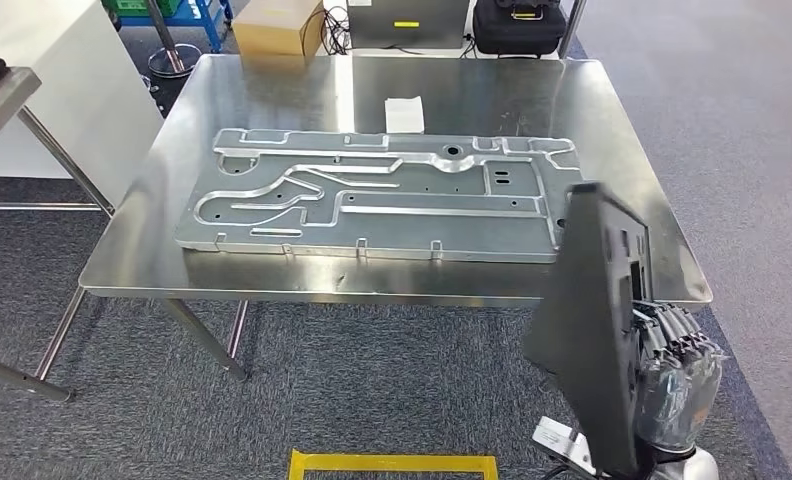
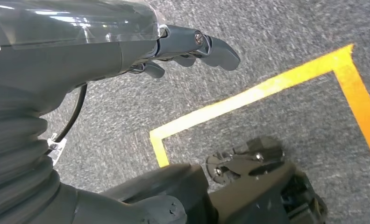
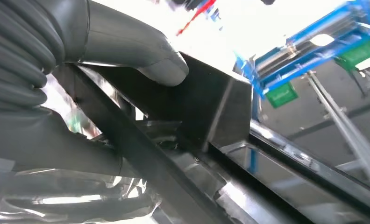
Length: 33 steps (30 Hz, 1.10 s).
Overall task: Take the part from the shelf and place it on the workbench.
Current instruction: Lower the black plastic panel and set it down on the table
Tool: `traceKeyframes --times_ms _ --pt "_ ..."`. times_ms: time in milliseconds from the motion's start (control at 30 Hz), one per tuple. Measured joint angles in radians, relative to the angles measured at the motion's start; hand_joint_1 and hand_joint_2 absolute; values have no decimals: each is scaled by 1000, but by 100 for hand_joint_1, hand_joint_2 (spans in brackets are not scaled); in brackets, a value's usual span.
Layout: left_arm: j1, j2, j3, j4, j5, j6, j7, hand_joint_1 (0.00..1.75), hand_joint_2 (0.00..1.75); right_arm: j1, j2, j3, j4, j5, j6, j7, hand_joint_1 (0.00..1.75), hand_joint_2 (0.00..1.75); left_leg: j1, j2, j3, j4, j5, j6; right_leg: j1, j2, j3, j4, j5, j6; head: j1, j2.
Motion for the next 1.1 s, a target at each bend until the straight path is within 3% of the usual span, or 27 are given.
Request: traceKeyframes --times_ms 100,167,200,300,333,367,400,433,500,533,633,700,800,833,867,900,967,1000,1033,1100 --pt "-3 -1 0 0 -9 -3 1 0 175 -45 -53 -43 50 115 96 148 175 175 -3 1 -3 1 -3 -20 7 7 3 -15 -2 -29 -3 0" --pt "-5 -2 0 0 -18 -9 5 0 175 -89 -97 -55 106 206 153 215 175 175 1 -3 -11 23 -20 -28 7 10 0 -18 1 -46 -5 0" --pt "-7 -2 0 0 -21 -12 6 0 175 -114 -115 -57 139 258 174 239 175 175 2 -7 -27 60 -43 -30 6 10 -1 -20 3 -53 -7 0" --pt "-14 -2 0 0 -31 -16 11 0 175 -194 -155 -43 253 406 229 313 175 175 -2 -15 -122 254 -134 -26 15 11 -7 -20 6 -65 -11 0" --pt "-17 -2 0 0 -36 -17 13 0 175 -226 -167 -29 298 452 241 348 175 175 -4 -15 -143 294 -140 -23 20 12 -8 -20 7 -67 -11 0" --pt "-20 -2 0 0 -40 -18 16 0 175 -260 -180 -10 344 491 249 386 175 175 -7 -16 -146 295 -125 -18 24 14 -8 -20 7 -68 -11 0" --pt "-22 -2 -1 0 -44 -19 19 0 175 -297 -194 12 390 517 252 424 175 175 -10 -16 -131 258 -93 -10 27 17 -7 -19 7 -69 -11 0" --pt "-23 -2 -1 0 -48 -20 22 0 175 -331 -207 35 431 531 253 457 175 175 -15 -17 -102 192 -52 1 30 19 -5 -19 8 -69 -11 0" --pt "-23 -1 -2 0 -52 -20 26 0 175 -390 -229 80 501 540 252 500 175 175 -24 -18 -51 71 2 21 36 22 -4 -18 8 -67 -10 0" --pt "-23 -1 -2 0 -55 -20 28 0 175 -412 -237 101 530 542 251 516 175 175 -27 -18 -39 38 12 28 36 21 -6 -18 10 -64 -9 0" --pt "-23 -3 -3 0 -61 -20 30 0 175 -452 -259 181 598 543 249 570 175 175 -28 -19 -35 14 19 33 32 17 -11 -19 14 -50 -9 0" --pt "-25 -6 -3 0 -64 -20 33 0 175 -470 -273 248 632 544 249 611 175 175 -21 -18 -29 -5 31 38 31 14 -23 6 -7 -41 -8 0" --pt "-25 -8 -3 0 -66 -20 38 0 175 -497 -287 340 678 544 248 663 175 175 -19 -15 -28 -14 38 41 23 11 -104 170 -89 -28 -5 0" --pt "-25 -8 -3 0 -67 -20 39 0 175 -504 -291 371 693 544 248 674 175 175 -19 -14 -29 -13 38 41 20 11 -130 221 -102 -23 -5 0" --pt "-25 -8 -3 0 -68 -21 40 0 175 -510 -293 397 706 544 248 679 175 175 -18 -14 -29 -11 37 39 16 10 -142 241 -97 -19 -5 0" --pt "-26 -8 -3 0 -70 -22 41 0 175 -515 -295 419 716 544 247 677 175 175 -16 -14 -29 -9 35 37 12 9 -134 222 -73 -15 -5 0" --pt "-27 -9 -4 0 -74 -25 42 0 175 -529 -296 435 730 544 241 647 175 175 -14 -16 -30 1 27 27 5 4 -76 100 -8 -9 -5 0" --pt "-29 -10 -4 0 -76 -26 42 0 175 -538 -296 434 735 544 237 623 175 175 -15 -16 -33 10 22 20 5 2 -50 44 12 -11 -4 0" --pt "-31 -10 -4 0 -79 -28 43 0 175 -547 -295 431 739 543 233 597 175 175 -17 -17 -36 15 19 13 6 2 -35 9 19 -15 -4 0" --pt "-33 -10 -5 0 -84 -33 46 0 175 -568 -295 415 749 542 229 542 175 175 -21 -16 -42 20 16 2 10 5 -35 -3 17 -31 -6 0"
